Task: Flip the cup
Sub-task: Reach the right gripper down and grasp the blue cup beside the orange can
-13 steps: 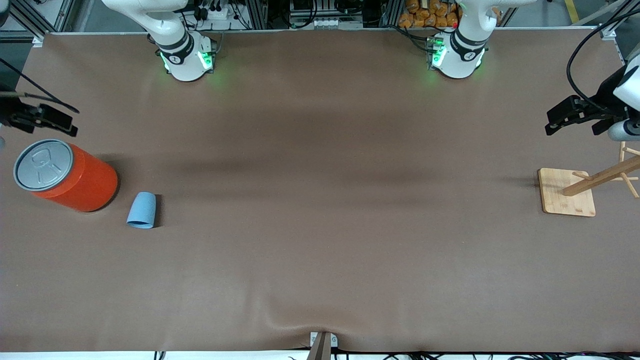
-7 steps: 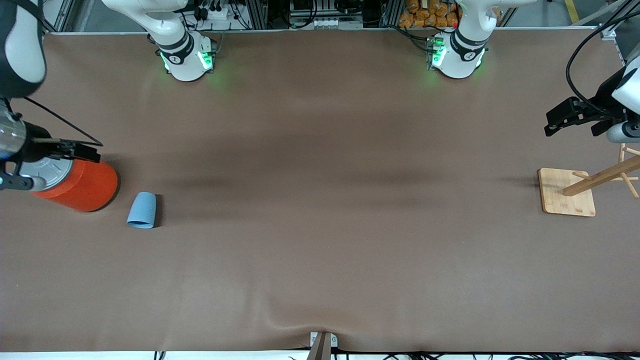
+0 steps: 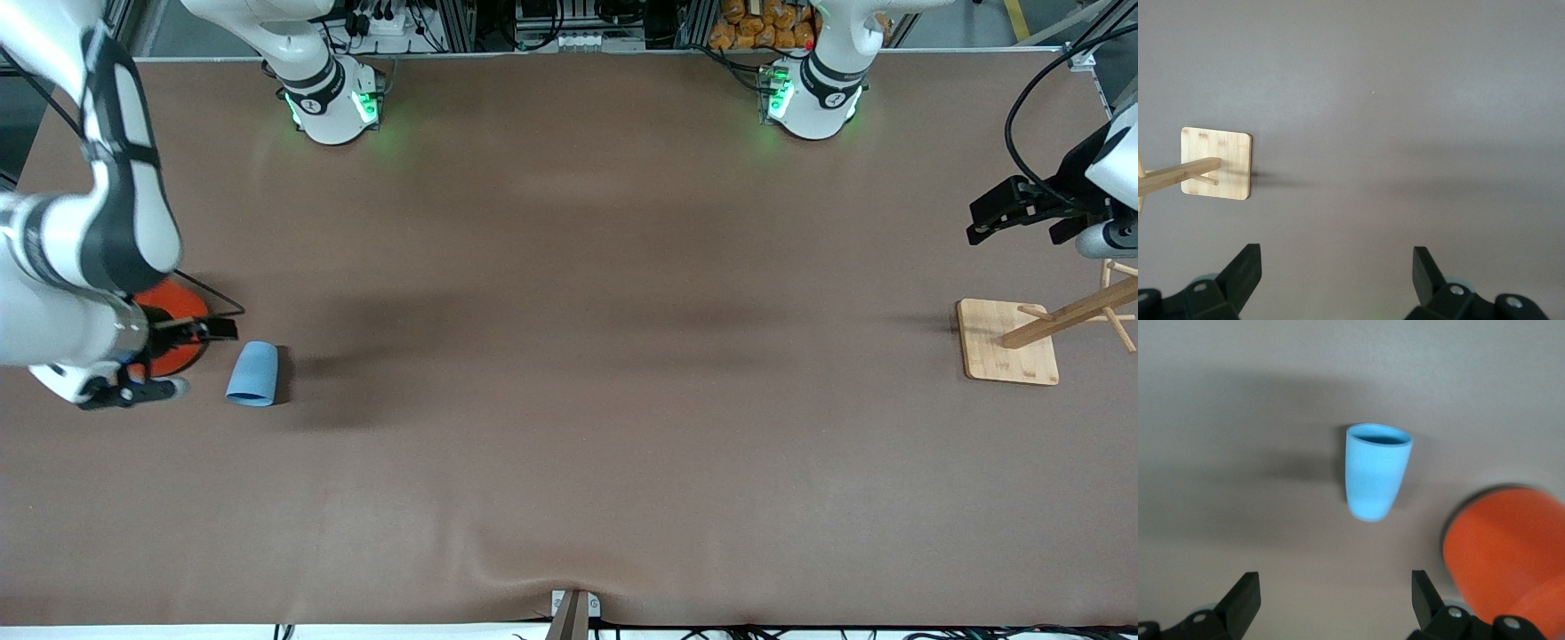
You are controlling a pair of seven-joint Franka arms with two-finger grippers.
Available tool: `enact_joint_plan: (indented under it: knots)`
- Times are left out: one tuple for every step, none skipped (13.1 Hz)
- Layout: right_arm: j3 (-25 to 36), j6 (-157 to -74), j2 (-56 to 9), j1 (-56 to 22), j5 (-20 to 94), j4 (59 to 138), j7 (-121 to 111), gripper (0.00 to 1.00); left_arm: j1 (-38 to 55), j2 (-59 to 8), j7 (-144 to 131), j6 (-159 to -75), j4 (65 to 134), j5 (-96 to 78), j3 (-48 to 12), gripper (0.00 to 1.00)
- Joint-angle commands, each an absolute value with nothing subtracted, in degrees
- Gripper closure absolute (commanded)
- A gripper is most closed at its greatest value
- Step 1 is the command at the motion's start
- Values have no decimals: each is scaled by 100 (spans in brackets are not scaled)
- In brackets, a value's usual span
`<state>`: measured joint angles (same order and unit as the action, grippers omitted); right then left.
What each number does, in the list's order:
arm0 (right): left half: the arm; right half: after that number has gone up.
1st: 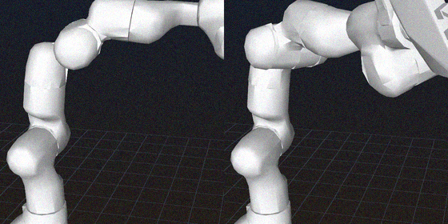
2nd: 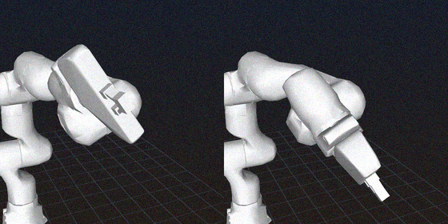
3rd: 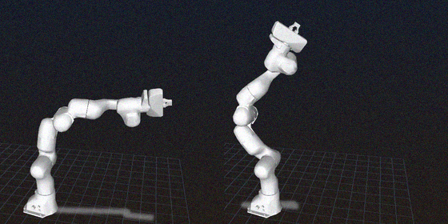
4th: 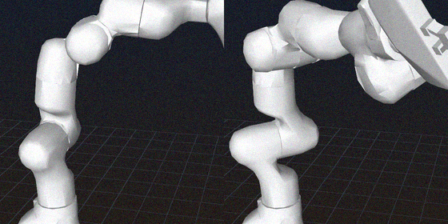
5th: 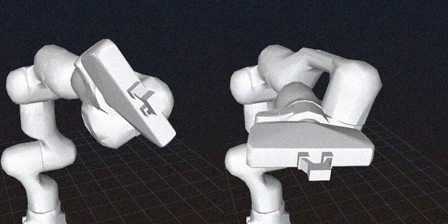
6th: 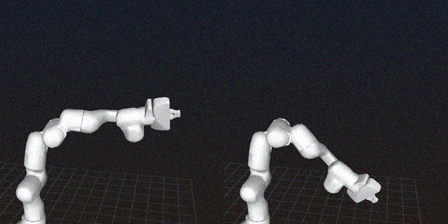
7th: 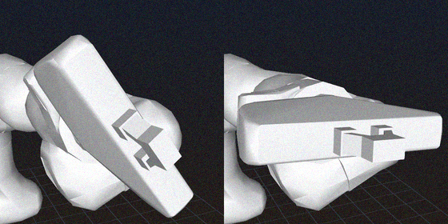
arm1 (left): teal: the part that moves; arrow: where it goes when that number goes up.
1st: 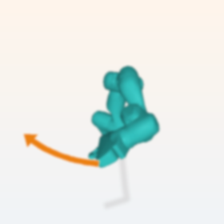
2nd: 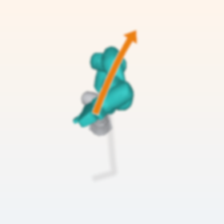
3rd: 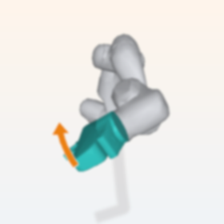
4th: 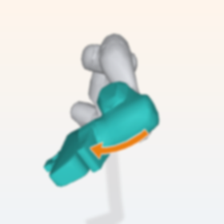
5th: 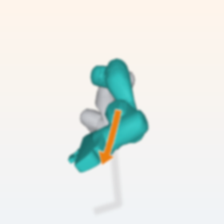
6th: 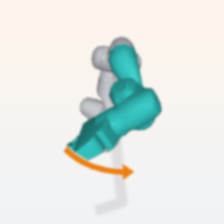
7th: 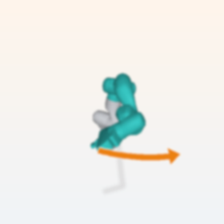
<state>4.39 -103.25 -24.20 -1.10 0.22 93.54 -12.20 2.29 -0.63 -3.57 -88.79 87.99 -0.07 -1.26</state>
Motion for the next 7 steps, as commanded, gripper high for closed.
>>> enact_joint_plan:
  knots:
    - [422,-11097,-2654,-35,0,9798,-1415,0,202,-150,-307,-8763,8622,132,-141,0]
    - [422,-11353,-2776,-18,0,9930,-1415,0,193,-158,-325,-8763,8622,114,-141,0]
    - [413,-11547,-2908,0,0,9975,-1432,0,193,-158,-334,-8763,8631,123,-149,0]
    - [413,-11618,-3014,9,0,9976,-1554,0,193,-167,-334,-8763,8631,123,-149,0]
    - [413,-11724,-3102,17,0,9976,-1625,0,202,-167,-343,-8763,8631,123,-141,0]
    - [413,-11803,-3181,18,0,9976,-1643,0,211,-167,-343,-8763,8622,123,-141,0]
    - [413,-11926,-3295,52,0,9967,-1722,0,211,-167,-343,-8763,8622,123,-141,0]
